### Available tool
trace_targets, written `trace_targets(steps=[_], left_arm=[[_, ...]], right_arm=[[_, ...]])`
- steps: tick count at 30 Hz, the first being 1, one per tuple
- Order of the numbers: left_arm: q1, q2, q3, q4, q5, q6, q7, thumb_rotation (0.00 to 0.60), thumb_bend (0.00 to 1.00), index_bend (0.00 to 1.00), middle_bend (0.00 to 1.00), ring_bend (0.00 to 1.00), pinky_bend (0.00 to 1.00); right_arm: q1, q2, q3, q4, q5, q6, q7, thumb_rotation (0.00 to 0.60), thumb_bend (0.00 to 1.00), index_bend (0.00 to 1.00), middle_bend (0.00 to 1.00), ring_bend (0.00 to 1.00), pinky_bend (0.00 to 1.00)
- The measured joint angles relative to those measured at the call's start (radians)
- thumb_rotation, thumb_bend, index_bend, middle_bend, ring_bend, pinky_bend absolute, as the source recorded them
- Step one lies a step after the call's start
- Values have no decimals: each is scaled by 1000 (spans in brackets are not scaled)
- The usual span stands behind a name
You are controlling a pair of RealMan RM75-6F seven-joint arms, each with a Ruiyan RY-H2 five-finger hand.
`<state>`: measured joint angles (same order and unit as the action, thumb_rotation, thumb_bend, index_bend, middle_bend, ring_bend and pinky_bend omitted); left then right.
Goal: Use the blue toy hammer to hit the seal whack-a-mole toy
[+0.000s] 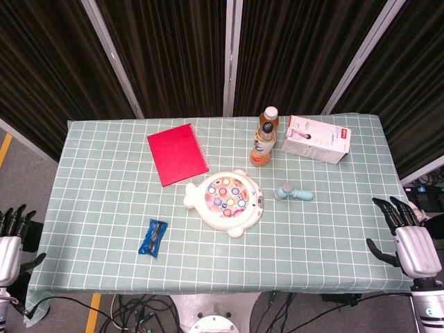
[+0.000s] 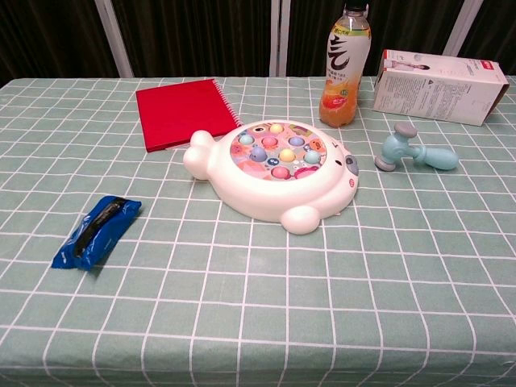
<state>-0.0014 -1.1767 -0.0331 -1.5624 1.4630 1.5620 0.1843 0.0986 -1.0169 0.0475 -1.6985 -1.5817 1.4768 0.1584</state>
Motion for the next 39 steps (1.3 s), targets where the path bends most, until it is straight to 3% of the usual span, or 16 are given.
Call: trace_targets(steps=[10,19,23,29,39], left_arm=[[4,-1,4,-5,3,-3,-7,600,35,153,63,0,0],[4,1,7,-3,-2,-16,-19,600,35,153,63,0,0],[5,-1,10,3,-11,-27,-25,600,35,154,63,0,0],[3,-4,12,14,-18,-43,-40,600,34,154,63,0,0],[-1,-17,14,39,-23,-63,-61,600,35,154,62,0,0]], right_arm=[[20,4,0,-6,0,-32,-11,600,209,101,130,19,88],[143,-12,50,-21,97,-237,-66,600,176,100,138,19,88],[255,-69,89,19,174,-388,-92,600,176,101,170,24,100],[388,-213,137,152,292,-532,-125,600,164,182,209,36,123],[492,-370,162,339,411,-658,-158,600,195,272,301,132,186]])
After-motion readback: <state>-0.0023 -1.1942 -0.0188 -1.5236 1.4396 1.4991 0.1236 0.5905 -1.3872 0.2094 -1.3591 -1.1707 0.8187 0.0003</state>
